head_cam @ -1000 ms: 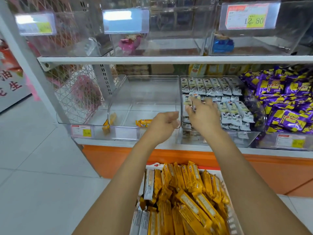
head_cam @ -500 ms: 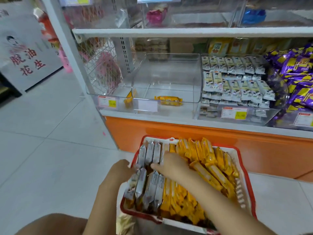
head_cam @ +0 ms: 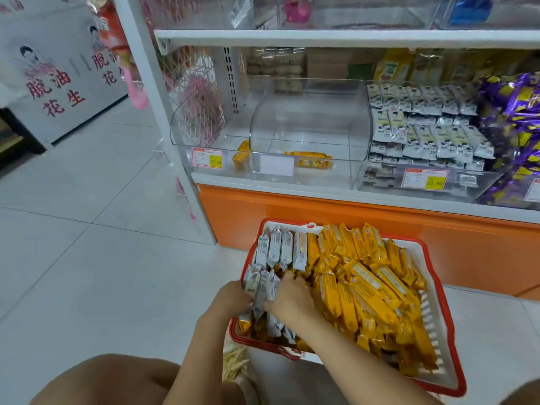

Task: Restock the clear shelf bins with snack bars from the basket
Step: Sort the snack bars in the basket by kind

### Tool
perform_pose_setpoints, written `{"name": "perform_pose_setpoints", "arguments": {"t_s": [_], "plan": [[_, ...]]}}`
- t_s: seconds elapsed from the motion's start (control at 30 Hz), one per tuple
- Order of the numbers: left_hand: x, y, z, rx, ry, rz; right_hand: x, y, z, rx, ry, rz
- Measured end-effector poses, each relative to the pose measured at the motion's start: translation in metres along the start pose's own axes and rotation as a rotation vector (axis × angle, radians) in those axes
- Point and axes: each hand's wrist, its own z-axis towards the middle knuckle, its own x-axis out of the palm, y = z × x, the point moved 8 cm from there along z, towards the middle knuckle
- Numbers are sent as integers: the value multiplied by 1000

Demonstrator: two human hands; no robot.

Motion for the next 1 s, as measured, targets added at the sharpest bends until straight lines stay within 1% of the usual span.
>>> {"name": "perform_pose_setpoints", "arguments": {"t_s": [0.03, 0.1, 0.13, 0.17, 0.2, 0.27, 0.3, 0.4, 0.47, 0.57, 0.63, 0.7, 0.77, 0.9, 0.93, 1.0], "plan": [[-3, -1, -3, -4, -3, -2, -4, -1, 0, 7, 8, 56], [-15, -10, -9, 19, -76, -13, -16, -4, 1, -5, 37, 241], [-23, -21, -14, 75, -129, -43, -26, -6, 0, -9, 47, 355], [-29, -35, -21, 150, -143, -102, -39, -8, -2, -18, 38, 461], [-31, -54, -29, 246, -107, -182, -56, -10, -5, -35, 5, 536], [-31, -93, -51, 386, 6, -316, -88, -11, -11, -81, -78, 593], [-33, -109, -60, 425, 12, -341, -101, -12, -12, -107, -121, 589], [-45, -147, -78, 521, -81, -360, -137, -14, -20, -207, -232, 613], [-49, -165, -81, 575, -29, -519, -160, -21, -28, -286, -234, 719], [-46, -179, -78, 544, 181, -849, -181, -41, -33, -352, -78, 1048], [-38, -193, -79, 546, 332, -1021, -194, -56, -35, -386, -42, 1096], [-29, -209, -80, 521, 431, -1168, -204, -67, -37, -408, -73, 1053], [-20, -224, -79, 476, 452, -1264, -213, -76, -39, -422, -140, 1085], [-12, -249, -71, 430, 342, -1246, -217, -94, -35, -410, -267, 1205], [-11, -256, -70, 433, 354, -1255, -218, -100, -33, -388, -289, 1263], [-8, -269, -69, 441, 413, -1281, -218, -113, -28, -325, -274, 1450]]}}
